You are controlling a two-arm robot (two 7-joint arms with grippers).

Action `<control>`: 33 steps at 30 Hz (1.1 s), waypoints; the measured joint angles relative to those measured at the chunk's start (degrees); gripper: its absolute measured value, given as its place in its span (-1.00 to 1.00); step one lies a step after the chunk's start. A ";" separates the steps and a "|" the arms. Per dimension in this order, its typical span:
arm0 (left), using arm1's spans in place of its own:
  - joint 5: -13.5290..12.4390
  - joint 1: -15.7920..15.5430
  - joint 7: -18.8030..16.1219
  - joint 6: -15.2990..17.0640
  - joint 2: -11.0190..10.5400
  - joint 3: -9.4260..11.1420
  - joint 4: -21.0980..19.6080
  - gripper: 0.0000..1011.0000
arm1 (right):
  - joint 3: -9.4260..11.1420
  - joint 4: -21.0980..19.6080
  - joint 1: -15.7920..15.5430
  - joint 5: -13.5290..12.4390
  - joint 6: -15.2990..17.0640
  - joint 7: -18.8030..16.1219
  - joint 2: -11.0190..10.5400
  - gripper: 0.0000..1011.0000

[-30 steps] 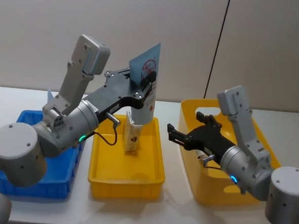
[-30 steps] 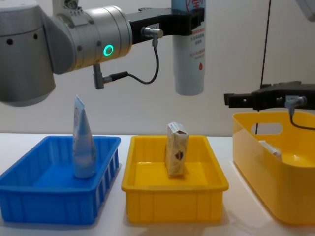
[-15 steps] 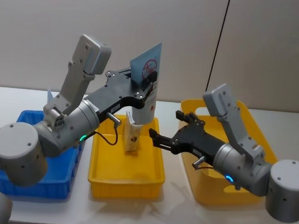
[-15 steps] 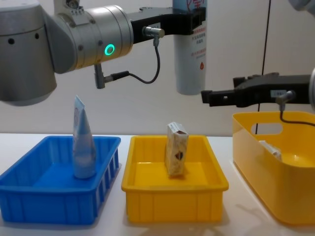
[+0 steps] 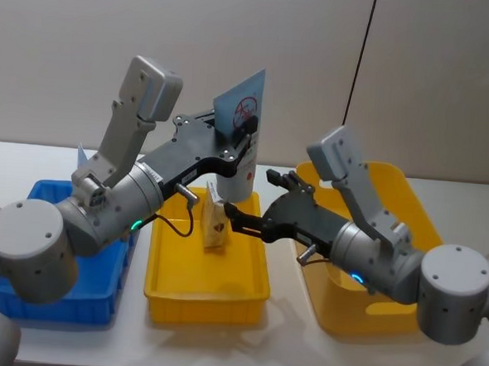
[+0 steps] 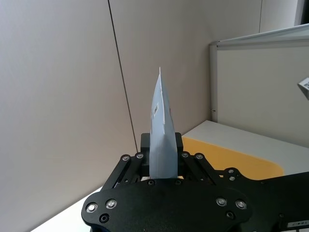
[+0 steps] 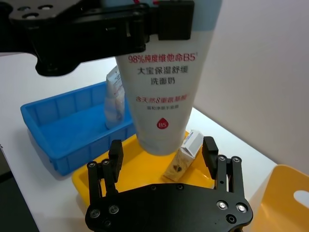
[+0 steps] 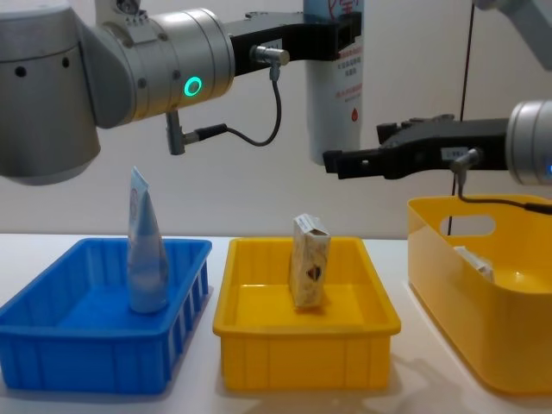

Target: Bimanual collaborative sorting of washing and personal care products

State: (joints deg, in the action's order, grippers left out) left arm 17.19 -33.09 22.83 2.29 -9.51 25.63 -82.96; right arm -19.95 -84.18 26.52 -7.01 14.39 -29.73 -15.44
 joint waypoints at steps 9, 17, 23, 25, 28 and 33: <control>0.00 0.00 -0.01 0.00 0.00 0.00 0.00 -0.56 | -1.52 2.19 2.30 0.57 -1.61 0.20 0.97 0.99; 0.00 0.00 -0.01 0.00 0.00 0.00 0.00 -0.56 | -2.76 3.97 4.05 1.08 -2.98 0.81 1.95 0.99; 0.00 0.00 -0.01 0.00 0.00 0.00 0.00 -0.56 | -3.61 5.21 5.21 1.52 -3.59 1.69 2.76 0.91; 0.00 0.00 -0.01 0.00 0.00 0.00 0.00 -0.56 | -3.83 5.55 5.52 1.74 -3.68 2.18 3.01 0.81; 0.00 0.00 -0.01 0.01 0.00 0.00 0.00 -0.56 | -4.07 5.89 5.85 1.88 -3.69 2.64 3.31 0.67; 0.00 0.00 -0.02 0.00 0.00 0.00 0.00 -0.56 | -4.51 6.41 6.40 2.20 -3.69 3.57 3.81 0.39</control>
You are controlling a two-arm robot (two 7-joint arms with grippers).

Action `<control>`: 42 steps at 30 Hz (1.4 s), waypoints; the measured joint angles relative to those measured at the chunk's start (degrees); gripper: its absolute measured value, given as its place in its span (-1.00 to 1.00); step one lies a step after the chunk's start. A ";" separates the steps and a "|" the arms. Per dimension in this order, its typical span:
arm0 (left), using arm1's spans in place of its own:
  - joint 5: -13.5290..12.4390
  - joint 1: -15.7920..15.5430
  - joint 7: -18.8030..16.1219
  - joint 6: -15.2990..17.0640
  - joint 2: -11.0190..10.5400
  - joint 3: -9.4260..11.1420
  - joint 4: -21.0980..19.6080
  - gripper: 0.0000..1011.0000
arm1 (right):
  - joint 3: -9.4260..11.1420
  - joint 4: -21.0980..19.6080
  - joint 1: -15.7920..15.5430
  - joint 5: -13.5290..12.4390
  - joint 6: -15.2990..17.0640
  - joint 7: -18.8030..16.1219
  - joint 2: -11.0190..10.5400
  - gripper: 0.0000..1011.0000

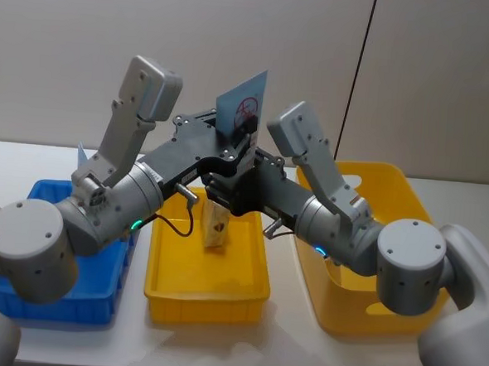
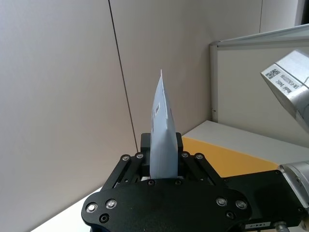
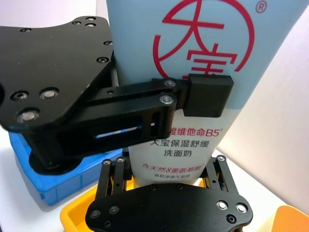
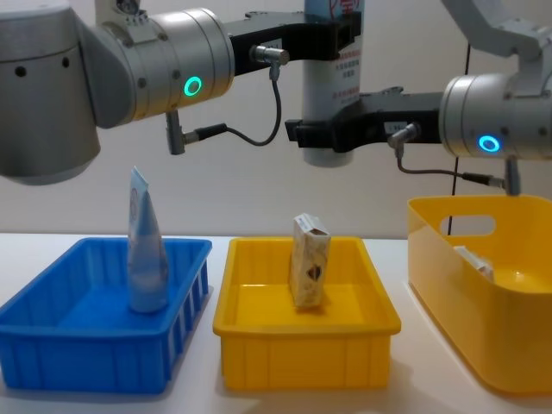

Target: Bimanual collaborative sorting of washing and personal care products

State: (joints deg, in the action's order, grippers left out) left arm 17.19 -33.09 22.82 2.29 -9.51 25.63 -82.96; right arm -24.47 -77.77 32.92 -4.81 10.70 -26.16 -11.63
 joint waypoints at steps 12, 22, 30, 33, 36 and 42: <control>0.00 0.00 0.00 0.00 0.00 0.00 0.00 -0.39 | -0.37 -0.44 0.05 0.09 -0.14 1.41 -0.05 0.01; 0.00 0.00 0.02 0.00 0.00 0.00 0.00 0.21 | -0.11 -1.70 -0.65 -0.37 -0.15 2.74 -0.60 -0.27; 0.00 0.00 0.02 0.00 0.00 0.01 0.00 0.66 | 0.86 -2.32 -1.12 -0.64 1.01 4.89 -0.52 -0.40; 0.00 0.00 0.02 0.00 0.00 0.01 0.00 0.89 | 1.77 -2.46 -1.34 -0.71 2.02 6.48 -0.18 -0.44; 0.00 0.00 0.02 0.00 0.00 0.01 0.00 0.98 | 2.57 -2.47 -1.45 -0.73 2.82 7.99 0.20 -0.47; 0.00 0.00 0.01 0.00 0.00 0.01 -0.01 0.98 | 4.35 -2.09 -1.50 -0.61 4.66 11.15 1.00 -0.53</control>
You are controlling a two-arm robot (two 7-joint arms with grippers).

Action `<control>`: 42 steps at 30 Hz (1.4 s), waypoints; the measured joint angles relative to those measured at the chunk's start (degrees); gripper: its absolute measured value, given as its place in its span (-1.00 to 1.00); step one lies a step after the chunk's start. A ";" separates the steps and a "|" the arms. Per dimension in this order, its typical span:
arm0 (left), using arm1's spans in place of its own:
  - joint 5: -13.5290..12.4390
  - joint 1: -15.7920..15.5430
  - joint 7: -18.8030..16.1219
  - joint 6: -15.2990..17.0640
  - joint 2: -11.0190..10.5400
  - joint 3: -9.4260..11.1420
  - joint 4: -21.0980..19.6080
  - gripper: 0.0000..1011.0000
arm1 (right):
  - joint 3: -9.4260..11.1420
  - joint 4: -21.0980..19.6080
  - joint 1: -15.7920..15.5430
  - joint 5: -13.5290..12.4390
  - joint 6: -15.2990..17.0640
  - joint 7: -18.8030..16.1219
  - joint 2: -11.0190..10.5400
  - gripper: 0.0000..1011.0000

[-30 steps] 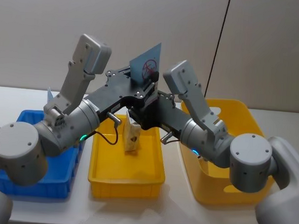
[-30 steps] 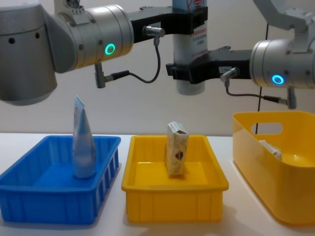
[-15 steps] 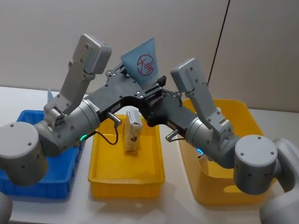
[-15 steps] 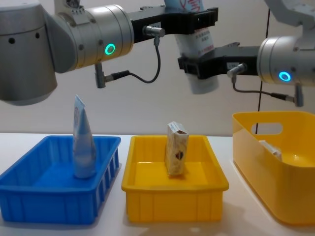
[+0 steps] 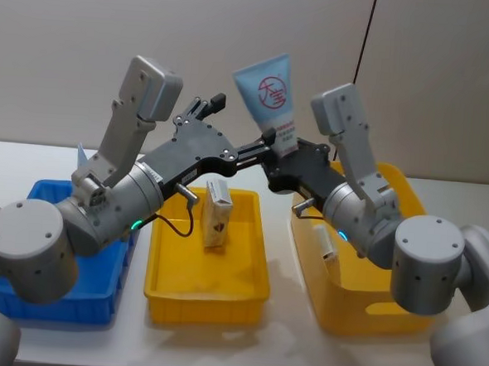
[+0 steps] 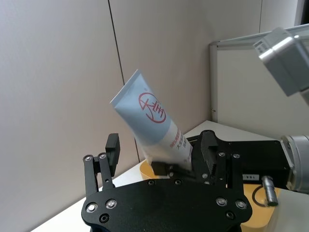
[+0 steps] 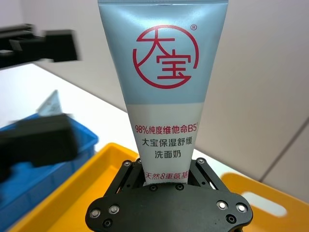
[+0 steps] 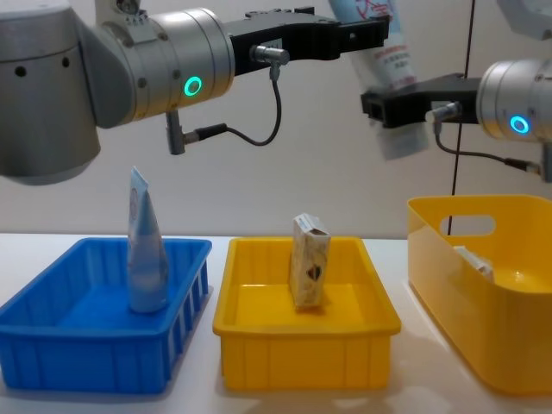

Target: Bimanual collaborative sorting of washing and personal care products

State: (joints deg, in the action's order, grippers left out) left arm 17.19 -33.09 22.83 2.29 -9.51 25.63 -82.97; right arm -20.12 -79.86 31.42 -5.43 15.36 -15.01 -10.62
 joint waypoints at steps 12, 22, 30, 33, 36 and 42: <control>0.00 0.00 0.00 0.00 0.00 0.00 0.00 0.98 | 3.25 1.57 0.51 1.18 4.40 6.30 1.62 -0.56; 0.00 0.00 0.00 0.00 0.00 0.00 0.00 0.98 | 6.28 4.07 1.78 2.36 10.29 12.13 3.17 -0.58; 0.00 0.00 0.00 0.00 0.00 -0.01 0.01 0.98 | 8.28 7.81 3.57 3.30 15.07 15.79 4.02 -0.59; 0.00 0.00 0.00 0.00 0.00 -0.01 0.00 0.98 | 8.81 9.76 4.46 3.72 16.83 16.77 4.19 -0.59; 0.00 0.00 0.00 0.00 0.00 0.00 0.01 0.98 | 9.10 11.72 5.35 4.10 18.16 17.38 4.23 -0.56; 0.00 0.00 0.00 0.00 0.00 0.00 0.00 0.98 | 9.32 14.80 6.64 4.79 20.14 17.83 4.21 -0.18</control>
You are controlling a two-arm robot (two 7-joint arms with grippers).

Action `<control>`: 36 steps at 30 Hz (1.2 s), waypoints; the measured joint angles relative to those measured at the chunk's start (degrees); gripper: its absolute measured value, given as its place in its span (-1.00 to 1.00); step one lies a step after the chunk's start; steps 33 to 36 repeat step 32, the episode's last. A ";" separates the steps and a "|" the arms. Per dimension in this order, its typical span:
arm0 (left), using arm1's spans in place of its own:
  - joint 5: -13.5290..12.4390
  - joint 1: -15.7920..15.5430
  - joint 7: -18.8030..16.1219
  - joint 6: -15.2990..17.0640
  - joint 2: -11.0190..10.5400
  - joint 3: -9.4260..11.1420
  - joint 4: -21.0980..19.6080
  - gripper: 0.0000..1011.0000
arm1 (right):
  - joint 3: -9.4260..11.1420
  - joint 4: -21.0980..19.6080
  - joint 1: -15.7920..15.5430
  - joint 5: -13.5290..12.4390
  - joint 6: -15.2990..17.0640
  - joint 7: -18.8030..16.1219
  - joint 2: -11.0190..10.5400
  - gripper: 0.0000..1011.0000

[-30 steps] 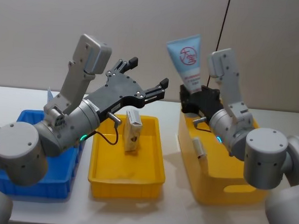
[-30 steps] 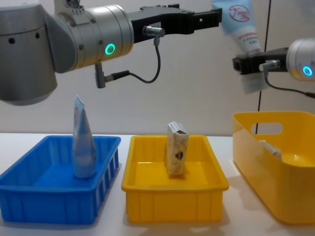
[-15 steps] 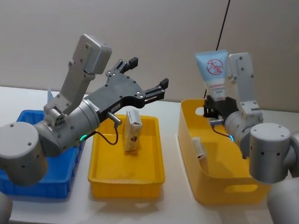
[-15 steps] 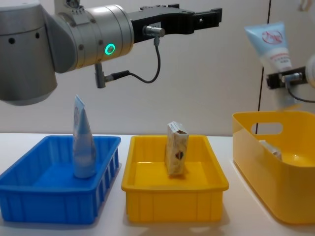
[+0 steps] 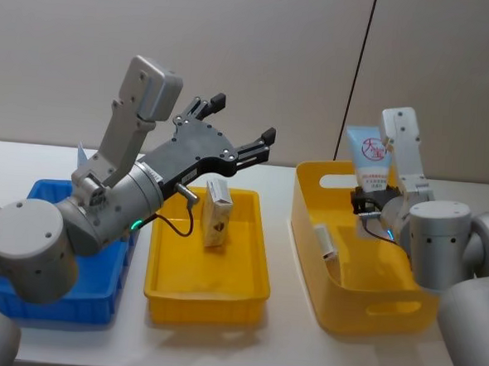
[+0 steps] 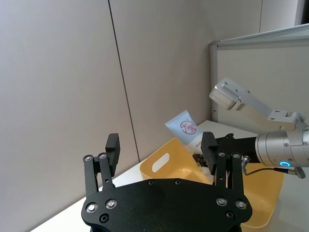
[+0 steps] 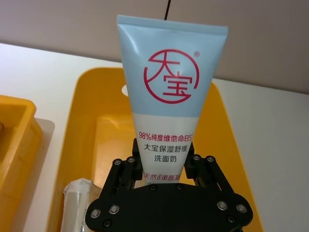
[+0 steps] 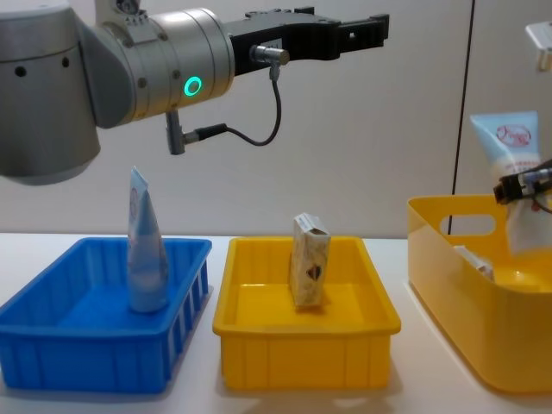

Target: Bimanual collaborative sorting of washing and personal care products

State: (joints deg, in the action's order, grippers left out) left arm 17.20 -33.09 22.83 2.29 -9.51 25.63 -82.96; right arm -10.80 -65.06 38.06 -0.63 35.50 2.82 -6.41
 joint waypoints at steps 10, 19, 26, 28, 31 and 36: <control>0.00 0.01 0.00 0.00 0.00 0.00 0.00 0.98 | -0.24 2.18 0.98 0.82 1.64 -0.58 -0.26 0.48; 0.00 0.00 0.00 0.00 0.00 0.00 0.00 0.98 | -0.32 1.54 0.65 1.14 2.22 -1.87 -0.81 0.98; 0.00 0.00 0.00 0.00 0.00 0.00 0.00 0.98 | 0.14 -0.11 -0.26 1.05 2.01 -2.94 -1.21 0.99; 0.00 0.00 0.00 0.00 0.00 0.00 0.00 0.98 | 0.23 -0.50 -0.46 0.97 1.94 -3.20 -1.29 0.99; 0.00 0.00 0.00 0.00 0.00 0.00 0.00 0.98 | 0.37 -0.97 -0.71 0.89 1.87 -3.48 -1.40 0.99; 0.00 0.00 0.00 0.00 0.00 0.00 0.00 0.98 | 0.39 -1.07 -0.76 0.87 1.84 -3.54 -1.42 0.99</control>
